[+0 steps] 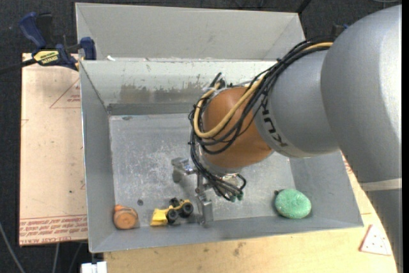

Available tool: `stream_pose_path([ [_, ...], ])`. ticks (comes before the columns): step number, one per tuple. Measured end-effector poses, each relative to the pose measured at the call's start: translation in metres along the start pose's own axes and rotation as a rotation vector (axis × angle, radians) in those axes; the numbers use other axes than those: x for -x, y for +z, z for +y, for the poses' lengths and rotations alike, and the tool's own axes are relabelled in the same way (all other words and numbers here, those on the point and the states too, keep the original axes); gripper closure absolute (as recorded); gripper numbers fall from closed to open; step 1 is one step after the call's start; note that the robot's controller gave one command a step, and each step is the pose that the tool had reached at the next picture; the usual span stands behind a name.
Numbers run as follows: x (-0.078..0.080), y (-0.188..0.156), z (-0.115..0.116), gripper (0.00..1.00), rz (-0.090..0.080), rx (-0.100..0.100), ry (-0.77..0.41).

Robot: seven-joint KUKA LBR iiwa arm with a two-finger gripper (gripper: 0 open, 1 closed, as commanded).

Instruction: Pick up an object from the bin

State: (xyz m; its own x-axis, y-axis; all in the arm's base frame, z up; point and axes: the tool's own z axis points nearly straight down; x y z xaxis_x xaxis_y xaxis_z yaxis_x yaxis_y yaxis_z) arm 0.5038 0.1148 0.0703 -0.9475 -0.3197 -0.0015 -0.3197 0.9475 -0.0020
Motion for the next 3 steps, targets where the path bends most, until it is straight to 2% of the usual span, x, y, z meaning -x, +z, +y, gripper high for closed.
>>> stream_pose_path([
  [1, -0.006, -0.001, 0.056, 1.0, -0.005, 0.004, -0.286],
  [2, -0.006, -0.001, 0.056, 1.0, -0.005, 0.004, -0.286],
  [3, 0.025, -0.128, 0.097, 1.0, -0.001, 0.003, -0.276],
])
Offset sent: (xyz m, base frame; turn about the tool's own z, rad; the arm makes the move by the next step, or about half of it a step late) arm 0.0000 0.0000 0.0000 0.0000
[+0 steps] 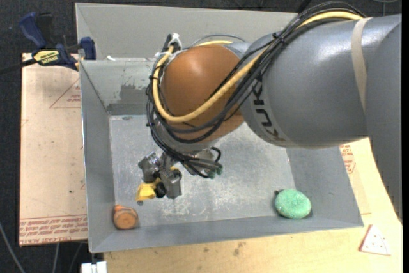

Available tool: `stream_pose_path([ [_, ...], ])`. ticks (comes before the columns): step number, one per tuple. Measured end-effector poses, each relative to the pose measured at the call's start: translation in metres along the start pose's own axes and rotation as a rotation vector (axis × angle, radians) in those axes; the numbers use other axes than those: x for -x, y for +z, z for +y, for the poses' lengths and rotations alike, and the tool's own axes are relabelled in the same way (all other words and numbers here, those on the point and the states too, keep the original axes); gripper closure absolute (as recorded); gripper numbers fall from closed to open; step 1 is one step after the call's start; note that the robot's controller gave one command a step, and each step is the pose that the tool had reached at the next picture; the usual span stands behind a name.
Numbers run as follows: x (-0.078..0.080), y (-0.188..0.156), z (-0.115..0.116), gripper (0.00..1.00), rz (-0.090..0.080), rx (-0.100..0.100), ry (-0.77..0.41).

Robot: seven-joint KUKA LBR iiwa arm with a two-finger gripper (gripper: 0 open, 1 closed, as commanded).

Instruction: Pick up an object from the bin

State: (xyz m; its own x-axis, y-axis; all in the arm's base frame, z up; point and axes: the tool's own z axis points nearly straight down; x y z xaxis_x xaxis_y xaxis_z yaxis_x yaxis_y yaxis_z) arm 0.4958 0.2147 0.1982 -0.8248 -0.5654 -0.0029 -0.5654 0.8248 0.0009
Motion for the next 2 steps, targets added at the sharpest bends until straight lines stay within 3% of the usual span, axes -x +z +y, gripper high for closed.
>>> stream_pose_path([
  [1, 0.0, 0.0, 0.0, 1.0, 0.0, 0.0, 0.001],
  [2, 0.012, -0.045, -0.007, 1.0, 0.004, 0.001, 0.01],
])
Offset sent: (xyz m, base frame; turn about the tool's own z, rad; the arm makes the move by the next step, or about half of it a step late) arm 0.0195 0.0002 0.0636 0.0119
